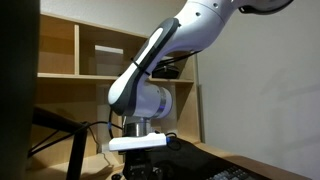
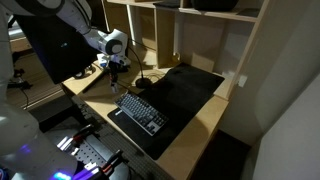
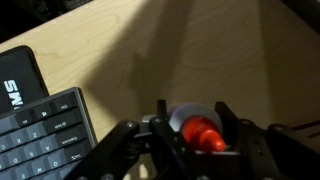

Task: Move the bottle to the right

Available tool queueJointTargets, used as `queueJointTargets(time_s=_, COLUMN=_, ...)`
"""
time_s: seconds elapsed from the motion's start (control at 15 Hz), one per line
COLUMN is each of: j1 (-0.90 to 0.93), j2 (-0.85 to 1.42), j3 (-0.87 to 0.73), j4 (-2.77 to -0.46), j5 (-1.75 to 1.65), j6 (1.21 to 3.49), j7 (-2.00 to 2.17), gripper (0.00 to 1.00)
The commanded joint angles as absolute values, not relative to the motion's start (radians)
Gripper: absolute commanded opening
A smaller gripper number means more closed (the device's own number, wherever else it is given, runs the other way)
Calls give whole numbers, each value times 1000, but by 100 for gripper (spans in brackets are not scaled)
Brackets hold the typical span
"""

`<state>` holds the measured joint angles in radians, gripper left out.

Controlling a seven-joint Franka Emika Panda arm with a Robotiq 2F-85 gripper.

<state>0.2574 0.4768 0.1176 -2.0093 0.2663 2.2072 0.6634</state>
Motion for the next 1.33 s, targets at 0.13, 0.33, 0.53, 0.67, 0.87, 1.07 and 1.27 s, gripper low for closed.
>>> queueJointTargets(time_s=0.13, j1=261, j2=474, j3=126, j4=-2010, j5=294, j6=2205, j7=686, gripper=20)
queueJointTargets(time_s=0.33, j1=254, j2=475, j3=136, j4=-2011, j5=319, j6=2217, j7=680, gripper=20)
queueJointTargets(time_s=0.53, j1=231, j2=349, j3=60, j4=-2110, j5=256, j6=2334, j7=725, gripper=20)
queueJointTargets(time_s=0.67, j1=243, j2=287, j3=22, j4=-2165, j5=204, j6=2399, j7=785, gripper=20)
queueJointTargets(time_s=0.87, j1=191, j2=172, j3=-49, j4=-2237, j5=150, j6=2431, j7=862, gripper=20)
queueJointTargets(time_s=1.07, j1=80, j2=53, j3=-76, j4=-2286, j5=216, j6=2371, j7=804, gripper=20)
queueJointTargets(time_s=1.27, j1=59, j2=84, j3=-61, j4=-2251, j5=189, j6=2377, j7=819, gripper=45)
